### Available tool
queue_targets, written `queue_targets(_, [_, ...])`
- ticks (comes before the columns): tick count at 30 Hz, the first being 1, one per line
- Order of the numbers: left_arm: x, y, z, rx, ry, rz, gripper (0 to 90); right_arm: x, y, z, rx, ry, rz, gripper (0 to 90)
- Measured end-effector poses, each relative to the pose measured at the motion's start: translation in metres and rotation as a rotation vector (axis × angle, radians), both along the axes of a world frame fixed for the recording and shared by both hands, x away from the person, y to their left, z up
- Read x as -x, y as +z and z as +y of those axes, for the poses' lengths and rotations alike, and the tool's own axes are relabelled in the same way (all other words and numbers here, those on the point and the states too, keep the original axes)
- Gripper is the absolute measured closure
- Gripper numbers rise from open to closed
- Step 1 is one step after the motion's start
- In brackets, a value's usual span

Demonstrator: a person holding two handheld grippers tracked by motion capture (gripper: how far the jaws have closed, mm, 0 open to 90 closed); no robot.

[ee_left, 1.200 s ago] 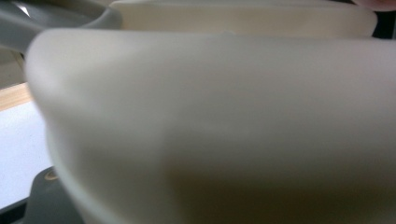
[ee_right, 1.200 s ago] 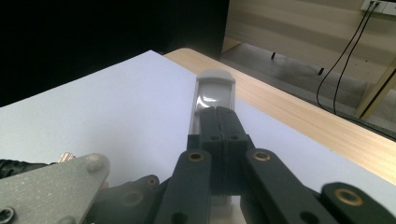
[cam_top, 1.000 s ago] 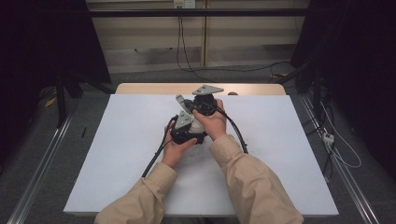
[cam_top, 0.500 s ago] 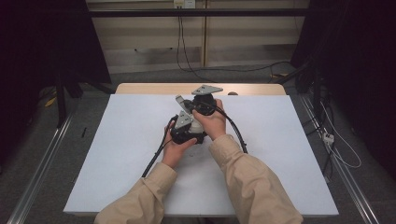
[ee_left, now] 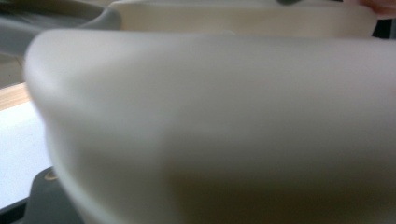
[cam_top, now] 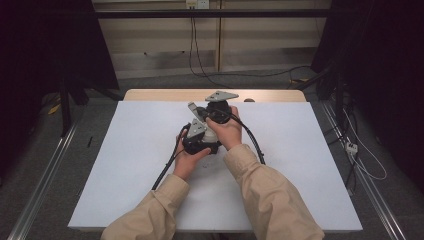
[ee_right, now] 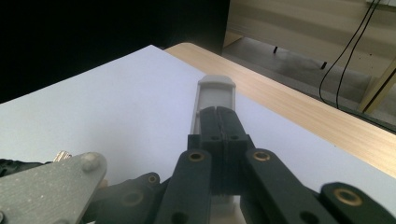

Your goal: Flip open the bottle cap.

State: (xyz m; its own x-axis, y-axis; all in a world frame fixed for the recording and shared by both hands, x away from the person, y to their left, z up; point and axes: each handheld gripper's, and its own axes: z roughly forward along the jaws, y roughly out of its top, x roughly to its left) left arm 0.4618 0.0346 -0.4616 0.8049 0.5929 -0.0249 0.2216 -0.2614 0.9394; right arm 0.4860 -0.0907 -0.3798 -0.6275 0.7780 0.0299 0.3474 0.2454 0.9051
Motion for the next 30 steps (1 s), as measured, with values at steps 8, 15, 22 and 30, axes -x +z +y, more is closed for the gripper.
queue_targets(8, [0.000, 0.000, 0.001, 0.006, 0.000, 0.003, 18.0, 0.002, 0.002, -0.006, 0.002, -0.010, -0.007, 90.0])
queue_targets(15, [-0.001, 0.000, 0.002, 0.016, 0.003, 0.012, 12.9, 0.005, 0.002, -0.016, -0.003, -0.025, -0.009, 89.5])
queue_targets(22, [-0.001, 0.001, 0.003, -0.001, 0.009, 0.025, 10.8, 0.007, 0.003, -0.017, -0.008, -0.024, -0.004, 85.6])
queue_targets(30, [0.000, 0.004, 0.006, -0.010, -0.006, 0.046, 8.9, 0.009, 0.005, -0.017, -0.005, -0.032, -0.006, 79.4])
